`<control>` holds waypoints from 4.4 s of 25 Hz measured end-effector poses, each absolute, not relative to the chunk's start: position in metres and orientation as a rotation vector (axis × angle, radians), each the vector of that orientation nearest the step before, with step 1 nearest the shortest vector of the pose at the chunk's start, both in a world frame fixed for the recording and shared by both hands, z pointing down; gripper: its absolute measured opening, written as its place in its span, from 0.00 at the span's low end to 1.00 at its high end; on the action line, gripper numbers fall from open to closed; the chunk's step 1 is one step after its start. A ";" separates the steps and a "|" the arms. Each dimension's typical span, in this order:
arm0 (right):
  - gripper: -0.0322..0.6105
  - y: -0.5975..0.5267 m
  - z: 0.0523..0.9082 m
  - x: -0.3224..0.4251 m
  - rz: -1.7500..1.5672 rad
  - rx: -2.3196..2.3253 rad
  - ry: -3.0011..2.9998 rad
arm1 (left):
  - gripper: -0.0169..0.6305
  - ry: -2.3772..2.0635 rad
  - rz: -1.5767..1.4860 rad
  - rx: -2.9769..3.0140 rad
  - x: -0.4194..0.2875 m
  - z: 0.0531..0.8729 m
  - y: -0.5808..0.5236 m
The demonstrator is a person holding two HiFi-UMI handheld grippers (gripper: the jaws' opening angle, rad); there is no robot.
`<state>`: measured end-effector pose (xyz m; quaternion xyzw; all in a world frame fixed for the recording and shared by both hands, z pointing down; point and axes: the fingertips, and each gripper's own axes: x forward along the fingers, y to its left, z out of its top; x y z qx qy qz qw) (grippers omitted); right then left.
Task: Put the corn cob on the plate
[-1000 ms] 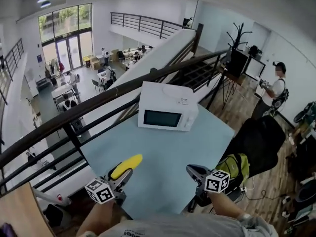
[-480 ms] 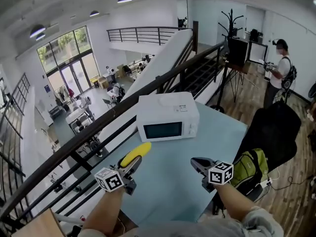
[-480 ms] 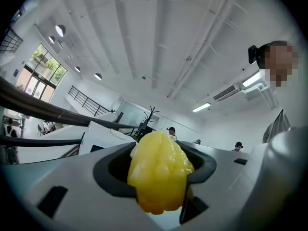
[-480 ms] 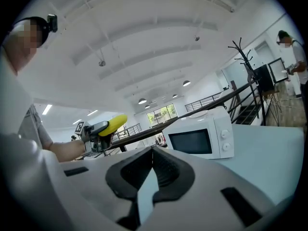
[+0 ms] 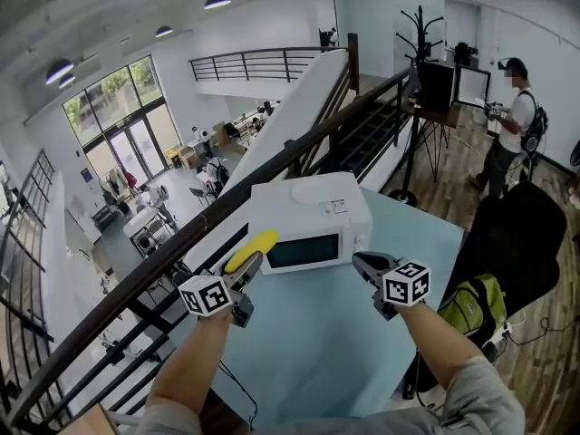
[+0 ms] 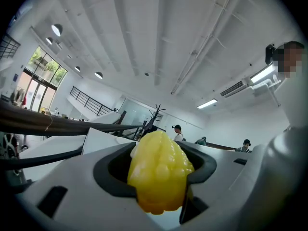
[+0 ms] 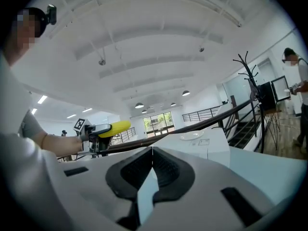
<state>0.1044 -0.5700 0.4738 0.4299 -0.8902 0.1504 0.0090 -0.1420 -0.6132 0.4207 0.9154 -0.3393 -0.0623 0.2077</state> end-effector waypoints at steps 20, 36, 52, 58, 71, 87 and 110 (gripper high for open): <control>0.08 -0.792 0.461 0.126 0.318 1.327 -2.678 | 0.42 -0.990 0.203 2.614 -0.053 0.431 -0.849; 0.08 -0.865 0.495 0.153 0.303 1.334 -2.554 | 0.42 -1.128 0.564 2.575 0.035 0.498 -0.958; 0.08 -0.863 0.513 0.158 0.302 1.300 -2.560 | 0.42 -1.097 0.684 2.607 0.055 0.531 -0.964; 0.08 -0.861 0.511 0.157 0.299 1.297 -2.559 | 0.42 -1.119 0.880 2.580 0.040 0.557 -0.960; 0.08 -0.860 0.510 0.154 0.299 1.292 -2.559 | 0.51 -1.090 0.846 2.600 0.042 0.551 -0.959; 0.08 -0.832 0.478 0.144 0.287 1.306 -2.537 | 0.57 -1.130 0.699 2.585 0.021 0.506 -0.930; 0.08 -0.750 0.358 0.099 0.105 1.333 -2.457 | 0.51 -1.295 0.487 2.706 -0.063 0.356 -0.827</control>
